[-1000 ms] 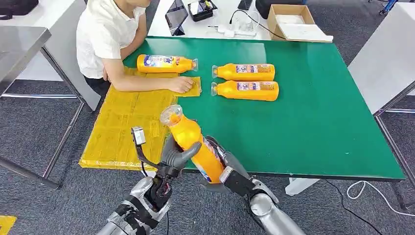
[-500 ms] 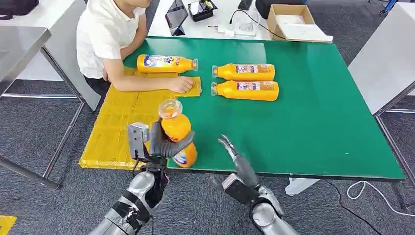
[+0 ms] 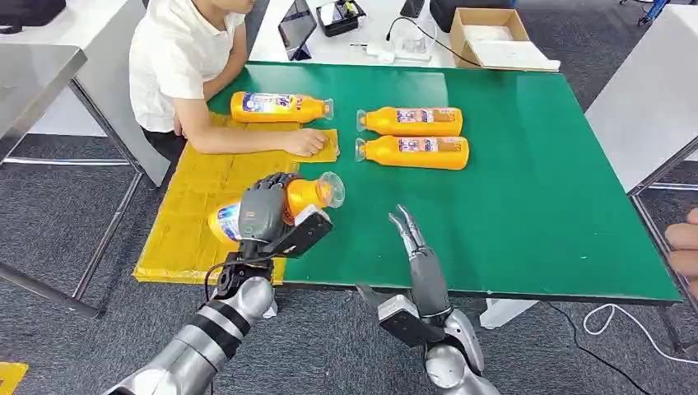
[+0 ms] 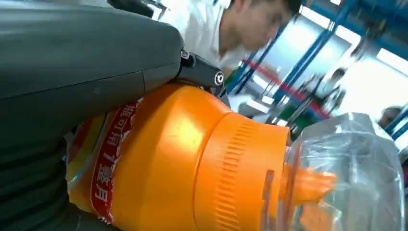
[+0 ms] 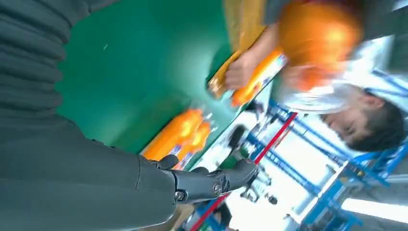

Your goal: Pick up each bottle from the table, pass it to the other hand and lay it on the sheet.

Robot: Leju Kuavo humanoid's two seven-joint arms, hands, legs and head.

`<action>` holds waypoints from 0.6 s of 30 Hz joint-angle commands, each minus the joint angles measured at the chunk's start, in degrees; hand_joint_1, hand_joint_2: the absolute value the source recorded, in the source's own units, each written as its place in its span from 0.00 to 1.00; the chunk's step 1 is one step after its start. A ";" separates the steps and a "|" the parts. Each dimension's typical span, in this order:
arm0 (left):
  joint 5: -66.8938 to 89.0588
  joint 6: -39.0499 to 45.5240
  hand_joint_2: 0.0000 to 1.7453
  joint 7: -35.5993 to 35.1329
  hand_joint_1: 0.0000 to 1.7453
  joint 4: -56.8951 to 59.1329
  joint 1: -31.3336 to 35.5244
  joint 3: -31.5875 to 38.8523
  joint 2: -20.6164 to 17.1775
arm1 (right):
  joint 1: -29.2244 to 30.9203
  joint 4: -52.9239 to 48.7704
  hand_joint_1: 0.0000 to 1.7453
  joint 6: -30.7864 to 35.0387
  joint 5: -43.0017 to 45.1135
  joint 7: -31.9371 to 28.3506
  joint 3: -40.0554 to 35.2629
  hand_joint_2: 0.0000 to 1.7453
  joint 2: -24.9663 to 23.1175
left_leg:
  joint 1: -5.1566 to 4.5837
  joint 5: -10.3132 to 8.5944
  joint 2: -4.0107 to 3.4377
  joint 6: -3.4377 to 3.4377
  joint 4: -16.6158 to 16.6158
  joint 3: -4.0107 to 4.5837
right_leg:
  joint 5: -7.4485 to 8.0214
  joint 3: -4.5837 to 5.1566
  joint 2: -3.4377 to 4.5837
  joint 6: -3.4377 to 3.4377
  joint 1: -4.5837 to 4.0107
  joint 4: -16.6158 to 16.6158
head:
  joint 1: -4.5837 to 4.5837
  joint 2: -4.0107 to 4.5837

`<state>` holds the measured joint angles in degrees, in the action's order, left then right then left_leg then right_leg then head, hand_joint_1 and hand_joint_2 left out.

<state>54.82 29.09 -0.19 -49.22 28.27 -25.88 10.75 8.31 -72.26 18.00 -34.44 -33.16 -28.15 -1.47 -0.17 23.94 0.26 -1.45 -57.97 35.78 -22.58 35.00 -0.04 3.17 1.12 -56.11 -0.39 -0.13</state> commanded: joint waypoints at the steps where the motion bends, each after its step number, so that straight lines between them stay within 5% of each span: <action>1: 0.16 -15.92 1.00 -5.36 1.00 31.59 18.25 7.19 -1.93 | 4.47 4.98 0.00 -5.63 2.69 -2.47 -1.73 1.00 -2.58 | 0.08 0.07 -0.16 0.12 -0.04 -0.19 | -0.03 -0.15 0.14 -0.16 -0.09 -0.05 | -0.04 0.00; 14: -4.90 -24.63 1.00 -6.12 1.00 34.70 17.51 13.82 -5.26 | 5.81 8.20 0.00 -6.10 5.53 -4.75 -3.84 1.00 -2.15 | 0.09 0.12 -0.40 0.17 0.10 -0.45 | -0.02 -0.38 0.37 -0.19 -0.08 0.05 | -0.04 0.00; 15: -4.62 -24.44 1.00 -5.94 0.77 34.70 17.40 13.79 -5.49 | 5.82 8.38 0.00 -6.17 5.87 -4.87 -3.86 1.00 -2.06 | 0.05 0.08 -0.42 0.15 0.11 -0.39 | 0.02 -0.29 0.39 -0.14 -0.05 0.05 | -0.02 0.00; 16: -4.74 -24.27 1.00 -5.65 0.40 34.65 17.31 14.03 -5.54 | 5.79 8.48 0.00 -6.09 6.03 -4.96 -3.81 1.00 -2.01 | 0.03 0.06 -0.35 0.14 0.13 -0.38 | 0.01 -0.28 0.33 -0.13 -0.02 0.03 | -0.04 0.00; 18: -4.73 -24.21 1.00 -5.65 0.40 34.63 17.26 14.04 -5.47 | 5.72 8.52 0.00 -6.02 6.08 -5.01 -3.72 1.00 -1.91 | 0.11 0.15 -0.49 0.24 0.15 -0.64 | -0.02 -0.51 0.45 -0.26 -0.12 0.07 | -0.04 0.00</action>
<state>50.47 5.42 -5.81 -21.35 45.69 -16.13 7.98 11.14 -69.44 12.04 -29.13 -37.66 -30.05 -3.98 -0.14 23.93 0.20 -1.38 -57.95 35.61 -22.58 34.87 -0.01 3.16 1.10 -56.17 -0.44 -0.13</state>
